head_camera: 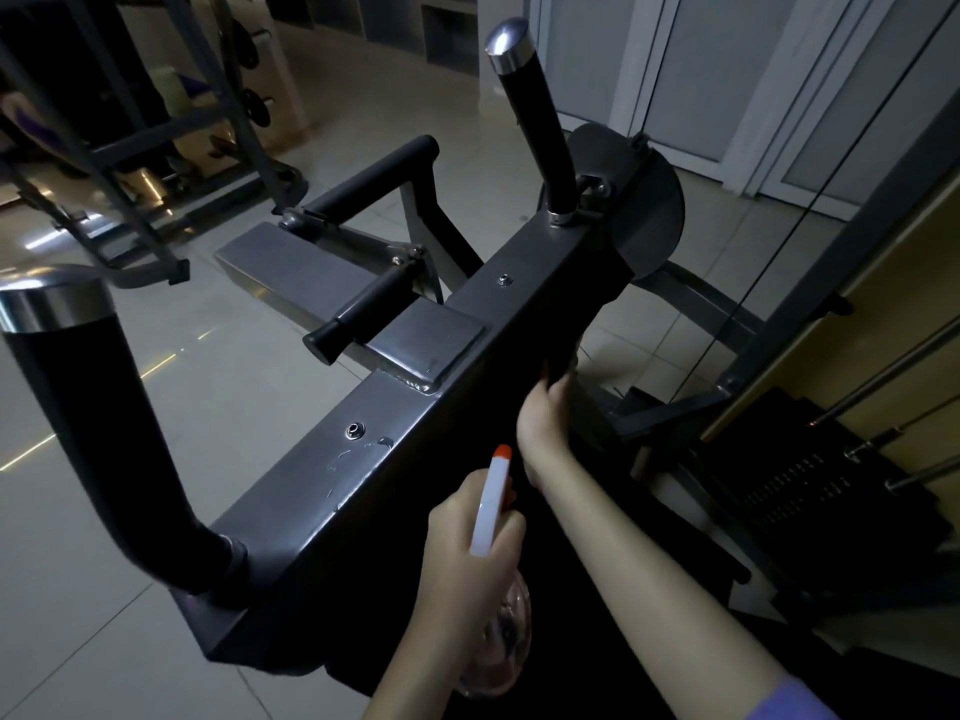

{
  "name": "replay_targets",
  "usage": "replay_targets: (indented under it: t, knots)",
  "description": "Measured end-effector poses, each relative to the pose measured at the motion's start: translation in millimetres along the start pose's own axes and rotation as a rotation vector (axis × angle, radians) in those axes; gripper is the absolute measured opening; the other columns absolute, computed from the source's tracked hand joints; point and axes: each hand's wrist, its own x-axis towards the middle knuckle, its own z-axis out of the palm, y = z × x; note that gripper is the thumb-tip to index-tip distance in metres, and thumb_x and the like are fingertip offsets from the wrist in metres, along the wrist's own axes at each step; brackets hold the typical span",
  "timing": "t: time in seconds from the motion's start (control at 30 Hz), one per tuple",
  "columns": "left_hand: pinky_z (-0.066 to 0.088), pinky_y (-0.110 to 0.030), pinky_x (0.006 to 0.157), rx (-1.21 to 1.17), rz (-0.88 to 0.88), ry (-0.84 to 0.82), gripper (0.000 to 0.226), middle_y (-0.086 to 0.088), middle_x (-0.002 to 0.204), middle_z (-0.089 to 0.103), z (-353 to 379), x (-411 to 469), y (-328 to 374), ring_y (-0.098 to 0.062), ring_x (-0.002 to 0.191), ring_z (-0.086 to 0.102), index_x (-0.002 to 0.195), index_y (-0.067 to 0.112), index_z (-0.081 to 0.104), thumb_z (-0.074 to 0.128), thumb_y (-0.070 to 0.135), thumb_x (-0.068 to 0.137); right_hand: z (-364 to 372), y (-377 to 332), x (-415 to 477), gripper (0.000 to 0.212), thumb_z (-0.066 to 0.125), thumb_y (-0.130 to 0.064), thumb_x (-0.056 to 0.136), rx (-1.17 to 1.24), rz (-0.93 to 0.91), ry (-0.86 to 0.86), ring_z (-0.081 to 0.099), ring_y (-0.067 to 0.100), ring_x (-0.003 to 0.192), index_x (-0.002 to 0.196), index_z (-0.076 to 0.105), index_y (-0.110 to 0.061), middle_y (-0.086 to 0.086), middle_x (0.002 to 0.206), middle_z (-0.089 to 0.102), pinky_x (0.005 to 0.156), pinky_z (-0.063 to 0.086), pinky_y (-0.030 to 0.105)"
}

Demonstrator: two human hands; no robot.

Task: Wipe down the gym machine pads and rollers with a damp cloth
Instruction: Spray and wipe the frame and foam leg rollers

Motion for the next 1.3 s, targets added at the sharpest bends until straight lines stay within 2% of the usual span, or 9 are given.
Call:
replay_targets:
  t: [0.1, 0.23, 0.33, 0.43, 0.5, 0.67, 0.97, 1.13, 1.3]
  knots:
    - [0.033, -0.024, 0.056, 0.018, 0.01, 0.008, 0.025, -0.015, 0.067, 0.05, 3.3, -1.0, -0.8, -0.012, 0.059, 0.044, 0.086, -0.002, 0.058, 0.05, 0.014, 0.069, -6.8, 2.5, 3.5, 0.053, 0.03, -0.018, 0.103, -0.056, 0.001, -0.083, 0.027, 0.025, 0.14, 0.152, 0.009, -0.017, 0.01, 0.156, 0.02, 0.108, 0.026, 0.028]
    - [0.034, -0.019, 0.057, 0.058, 0.025, 0.003, 0.025, -0.021, 0.078, 0.056, 2.4, -7.6, -2.2, -0.019, 0.064, 0.05, 0.088, 0.0, 0.059, 0.049, 0.017, 0.072, -4.3, -17.2, 30.8, 0.056, 0.031, -0.017, 0.103, -0.077, -0.055, -0.002, 0.024, 0.025, 0.142, 0.151, 0.004, -0.012, 0.012, 0.157, 0.016, 0.11, 0.021, 0.027]
    - [0.031, -0.018, 0.054, 0.057, 0.035, 0.004, 0.018, -0.014, 0.067, 0.049, 0.0, -14.4, -2.8, -0.013, 0.058, 0.044, 0.081, 0.003, 0.056, 0.049, 0.016, 0.073, -1.8, -18.6, 34.2, 0.057, 0.031, -0.019, 0.103, -0.016, -0.03, 0.025, 0.021, 0.024, 0.143, 0.151, 0.002, -0.01, 0.011, 0.157, 0.014, 0.11, 0.019, 0.025]
    - [0.029, -0.018, 0.051, 0.047, 0.028, 0.015, 0.01, 0.003, 0.061, 0.043, -1.2, -21.1, -5.1, -0.008, 0.052, 0.039, 0.076, 0.007, 0.053, 0.049, 0.015, 0.073, -3.1, -12.7, 27.4, 0.055, 0.033, -0.023, 0.103, -0.11, 0.029, 0.029, 0.033, 0.028, 0.137, 0.15, 0.012, -0.007, 0.016, 0.152, 0.028, 0.105, 0.028, 0.028]
    - [0.029, -0.021, 0.052, 0.039, 0.015, 0.029, 0.014, -0.001, 0.06, 0.042, -0.7, -24.0, -7.7, -0.011, 0.053, 0.039, 0.077, 0.002, 0.052, 0.049, 0.015, 0.073, -6.6, -9.0, 19.7, 0.052, 0.034, -0.024, 0.103, -0.216, 0.045, 0.001, 0.04, 0.03, 0.133, 0.149, 0.018, -0.005, 0.018, 0.148, 0.035, 0.103, 0.034, 0.032]
    - [0.037, -0.033, 0.061, 0.05, 0.004, 0.064, 0.025, -0.022, 0.078, 0.056, 2.5, -31.6, -11.8, -0.033, 0.067, 0.053, 0.088, -0.002, 0.057, 0.051, 0.018, 0.075, -12.7, -17.8, 20.5, 0.053, 0.03, -0.027, 0.103, -0.357, -0.05, 0.002, 0.021, 0.028, 0.143, 0.15, 0.016, -0.007, 0.014, 0.158, 0.004, 0.109, 0.022, 0.031]
    - [0.045, -0.035, 0.067, 0.067, -0.03, 0.116, 0.017, -0.014, 0.083, 0.059, -3.4, -59.2, -19.2, -0.032, 0.082, 0.058, 0.088, 0.011, 0.06, 0.052, 0.02, 0.077, -0.1, 14.7, -20.8, 0.057, 0.038, -0.021, 0.101, -0.05, -0.124, -0.047, 0.023, 0.023, 0.142, 0.151, 0.013, -0.007, 0.012, 0.157, 0.013, 0.101, 0.023, 0.012]
    - [0.041, -0.034, 0.066, 0.07, -0.092, 0.146, 0.009, -0.014, 0.083, 0.059, -6.4, -68.8, -24.4, -0.031, 0.075, 0.057, 0.082, 0.019, 0.057, 0.053, 0.024, 0.076, -2.9, 19.1, -26.1, 0.054, 0.037, -0.019, 0.101, 0.001, -0.105, -0.065, 0.027, 0.023, 0.14, 0.149, 0.016, -0.004, 0.013, 0.154, 0.022, 0.089, 0.02, 0.002]
    - [0.037, -0.032, 0.061, 0.068, -0.064, 0.201, 0.028, -0.019, 0.076, 0.053, -14.2, -75.7, -29.6, -0.026, 0.064, 0.05, 0.09, -0.003, 0.055, 0.052, 0.023, 0.081, -0.9, 13.6, -24.3, 0.055, 0.032, -0.032, 0.102, 0.106, 0.091, -0.049, 0.029, 0.024, 0.14, 0.151, 0.013, -0.015, 0.007, 0.156, 0.021, 0.107, 0.026, 0.026]
